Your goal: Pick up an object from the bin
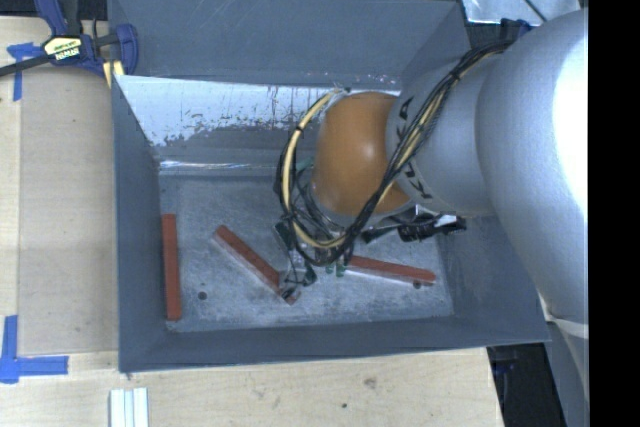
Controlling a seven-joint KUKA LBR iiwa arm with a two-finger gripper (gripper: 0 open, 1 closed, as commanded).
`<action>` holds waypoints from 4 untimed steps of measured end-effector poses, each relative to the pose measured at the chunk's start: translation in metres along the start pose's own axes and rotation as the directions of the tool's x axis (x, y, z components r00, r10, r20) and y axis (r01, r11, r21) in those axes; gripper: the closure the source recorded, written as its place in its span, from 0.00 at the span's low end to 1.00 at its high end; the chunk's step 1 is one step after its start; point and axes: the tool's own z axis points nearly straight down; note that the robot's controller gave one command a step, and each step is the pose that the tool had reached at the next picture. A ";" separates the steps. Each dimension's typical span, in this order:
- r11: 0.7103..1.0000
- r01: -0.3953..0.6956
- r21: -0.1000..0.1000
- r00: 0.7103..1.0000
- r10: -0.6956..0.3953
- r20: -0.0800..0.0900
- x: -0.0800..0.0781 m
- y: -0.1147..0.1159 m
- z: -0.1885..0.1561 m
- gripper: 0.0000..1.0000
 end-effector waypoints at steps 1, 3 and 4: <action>1.000 -0.012 0.002 1.000 0.012 0.009 -0.036 -0.052 -0.018 0.00; 1.000 0.005 -0.001 1.000 -0.005 0.007 -0.011 -0.059 -0.002 1.00; 1.000 0.004 -0.003 1.000 -0.004 0.013 0.004 -0.054 -0.160 1.00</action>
Offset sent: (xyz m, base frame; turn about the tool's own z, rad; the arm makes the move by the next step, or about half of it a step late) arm 0.0237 -0.0534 0.0166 0.0070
